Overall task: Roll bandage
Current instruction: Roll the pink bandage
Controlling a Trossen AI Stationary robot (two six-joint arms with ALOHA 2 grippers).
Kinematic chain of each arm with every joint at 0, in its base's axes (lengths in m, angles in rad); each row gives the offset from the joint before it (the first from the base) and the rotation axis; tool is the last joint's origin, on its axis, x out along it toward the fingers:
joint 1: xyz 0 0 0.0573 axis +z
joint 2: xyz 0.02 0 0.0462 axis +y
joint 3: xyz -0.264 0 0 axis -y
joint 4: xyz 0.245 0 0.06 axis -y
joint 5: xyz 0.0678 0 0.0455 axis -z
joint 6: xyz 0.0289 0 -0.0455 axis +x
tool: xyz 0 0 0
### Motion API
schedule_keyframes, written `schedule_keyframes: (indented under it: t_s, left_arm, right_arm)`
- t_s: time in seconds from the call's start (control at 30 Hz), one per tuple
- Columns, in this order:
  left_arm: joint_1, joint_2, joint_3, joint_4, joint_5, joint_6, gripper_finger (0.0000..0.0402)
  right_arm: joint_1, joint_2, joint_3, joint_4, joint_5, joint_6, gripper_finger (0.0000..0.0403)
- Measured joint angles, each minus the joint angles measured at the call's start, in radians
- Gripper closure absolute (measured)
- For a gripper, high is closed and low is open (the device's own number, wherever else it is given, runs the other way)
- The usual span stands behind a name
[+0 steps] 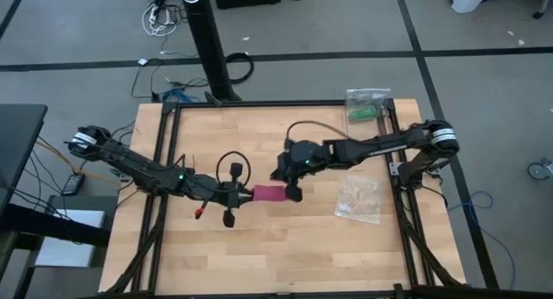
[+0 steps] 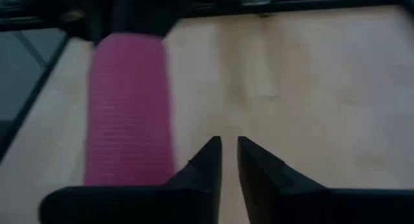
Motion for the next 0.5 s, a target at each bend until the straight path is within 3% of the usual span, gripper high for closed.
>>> schedule_keyframes:
  t_s: [0.17, 0.3, 0.5]
  left_arm:
    - [0.058, -0.001, -0.031, 0.017, 0.092, -0.329, 0.0382]
    - [0.109, 0.018, -0.071, 0.05, 0.14, -0.635, 0.0382]
    - [0.162, 0.145, -0.141, 0.174, 0.164, -0.826, 0.0382]
  right_arm:
    - [-0.008, -0.103, 0.0, -0.166, 0.09, 0.006, 0.031]
    - [-0.008, -0.137, -0.015, -0.214, 0.111, 0.036, 0.0299]
    - [0.006, -0.128, -0.083, -0.157, 0.108, 0.044, 0.0304]
